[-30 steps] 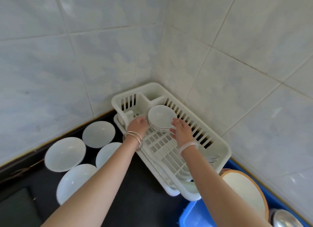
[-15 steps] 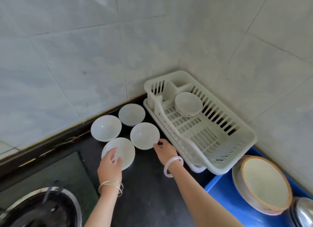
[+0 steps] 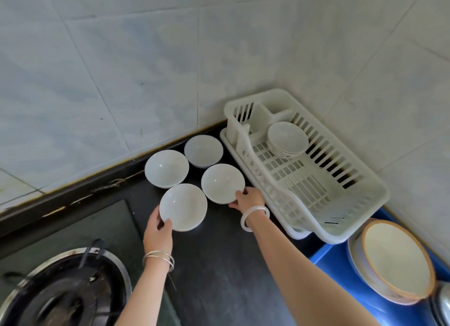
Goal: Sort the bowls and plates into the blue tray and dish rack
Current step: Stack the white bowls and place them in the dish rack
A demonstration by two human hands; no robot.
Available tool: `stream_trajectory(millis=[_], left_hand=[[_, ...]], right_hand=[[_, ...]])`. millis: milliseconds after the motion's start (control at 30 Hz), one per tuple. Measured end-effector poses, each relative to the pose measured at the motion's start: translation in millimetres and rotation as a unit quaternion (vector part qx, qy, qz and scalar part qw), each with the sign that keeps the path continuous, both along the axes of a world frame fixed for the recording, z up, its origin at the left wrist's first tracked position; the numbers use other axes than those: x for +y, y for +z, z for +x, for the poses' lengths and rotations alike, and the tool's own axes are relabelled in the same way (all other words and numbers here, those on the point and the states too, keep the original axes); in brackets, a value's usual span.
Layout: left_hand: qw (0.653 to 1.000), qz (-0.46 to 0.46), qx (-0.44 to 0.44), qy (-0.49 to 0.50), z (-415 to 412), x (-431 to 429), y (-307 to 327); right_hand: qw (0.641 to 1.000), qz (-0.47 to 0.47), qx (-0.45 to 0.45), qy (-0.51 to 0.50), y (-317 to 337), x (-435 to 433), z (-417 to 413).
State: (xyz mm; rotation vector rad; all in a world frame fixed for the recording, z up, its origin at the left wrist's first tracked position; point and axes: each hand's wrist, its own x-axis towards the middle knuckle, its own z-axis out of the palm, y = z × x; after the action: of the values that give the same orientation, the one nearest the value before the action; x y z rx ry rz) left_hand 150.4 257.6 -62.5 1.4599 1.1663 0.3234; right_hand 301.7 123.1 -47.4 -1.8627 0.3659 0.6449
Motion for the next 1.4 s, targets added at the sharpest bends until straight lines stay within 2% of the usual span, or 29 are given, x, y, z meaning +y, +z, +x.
stream_trajectory(millis=[133, 233, 367, 567, 800, 933, 1100, 1300, 1400], left_hand=[[0.994, -0.087, -0.071, 0.018, -3, 3, -7], [0.98, -0.149, -0.114, 0.061, -2, 5, -6], [0.963, -0.213, -0.117, 0.12, 1, 9, -1], [0.957, -0.234, -0.112, 0.127, 1, 9, 7], [0.967, -0.221, -0.095, 0.08, 3, 12, 5], [0.965, -0.238, -0.083, 0.075, 1, 16, 4], [0.958, -0.277, -0.056, 0.047, 4, 26, 12], [0.965, -0.26, -0.047, 0.0, 14, 26, 37], [0.966, -0.244, -0.081, -0.039, 26, 22, 59]], right_hand=[[0.998, 0.019, -0.058, 0.028, 24, -3, -12], [0.996, 0.027, -0.064, 0.064, 44, 4, -21], [0.988, -0.046, -0.05, 0.136, 57, 21, -32], [0.971, -0.139, -0.037, 0.189, 53, 40, -42], [0.962, -0.172, -0.042, 0.208, 43, 46, -43], [0.964, -0.149, -0.032, 0.22, 34, 42, -43], [0.974, -0.028, 0.096, 0.205, 34, 41, -39], [0.979, -0.026, 0.047, 0.197, 41, 27, -36], [0.987, 0.02, -0.005, 0.161, 55, 9, -29]])
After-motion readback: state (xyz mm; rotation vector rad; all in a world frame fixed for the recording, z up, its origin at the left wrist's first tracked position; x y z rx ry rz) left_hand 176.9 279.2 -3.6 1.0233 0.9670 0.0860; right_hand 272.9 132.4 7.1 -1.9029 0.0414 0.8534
